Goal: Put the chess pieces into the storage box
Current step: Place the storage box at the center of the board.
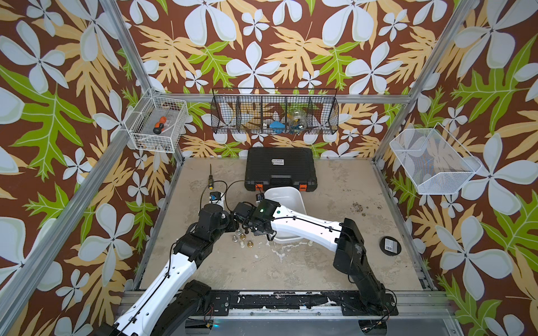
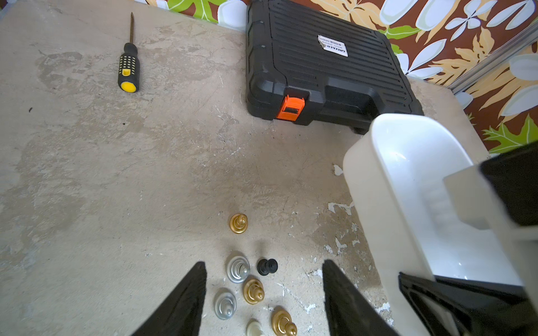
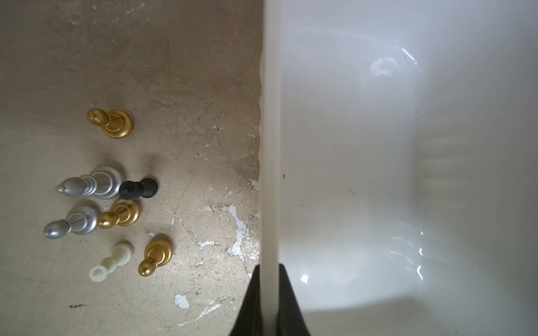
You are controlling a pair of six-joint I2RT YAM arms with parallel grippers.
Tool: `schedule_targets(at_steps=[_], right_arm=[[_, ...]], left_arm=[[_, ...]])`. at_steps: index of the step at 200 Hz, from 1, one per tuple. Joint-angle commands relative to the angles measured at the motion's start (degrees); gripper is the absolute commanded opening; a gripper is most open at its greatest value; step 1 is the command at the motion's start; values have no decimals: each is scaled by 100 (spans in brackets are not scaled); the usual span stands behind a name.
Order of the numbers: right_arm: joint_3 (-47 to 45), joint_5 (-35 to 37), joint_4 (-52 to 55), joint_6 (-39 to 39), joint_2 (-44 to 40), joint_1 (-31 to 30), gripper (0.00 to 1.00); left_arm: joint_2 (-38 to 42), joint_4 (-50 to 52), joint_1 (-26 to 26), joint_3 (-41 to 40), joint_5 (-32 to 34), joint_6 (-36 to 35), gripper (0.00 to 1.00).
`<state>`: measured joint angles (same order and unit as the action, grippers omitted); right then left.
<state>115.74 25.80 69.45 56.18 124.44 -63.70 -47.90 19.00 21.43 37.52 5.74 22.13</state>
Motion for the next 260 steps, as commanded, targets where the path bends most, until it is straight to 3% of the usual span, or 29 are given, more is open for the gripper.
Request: schedule_targets(at_steps=[1, 54, 105, 144, 198, 260], right_arm=[[70, 55, -103, 155, 111, 6, 0], [348, -137, -313, 163, 655, 7, 0], [-71, -287, -893, 182, 772, 107, 0], [-589, -664, -1617, 121, 715, 231, 0], [-714, -769, -1832, 160, 736, 272, 0], [-991, -821, -2245, -56, 220, 332, 9]], left_arm=[[-9, -19, -16, -4, -9, -73, 65], [-27, -20, -11, -3, -38, -86, 65], [-53, -19, -16, -16, -63, -95, 65], [-70, -20, -14, -12, -89, -103, 65], [-61, -20, -12, -22, -99, -104, 65], [-70, -21, -16, -18, -134, -120, 65]])
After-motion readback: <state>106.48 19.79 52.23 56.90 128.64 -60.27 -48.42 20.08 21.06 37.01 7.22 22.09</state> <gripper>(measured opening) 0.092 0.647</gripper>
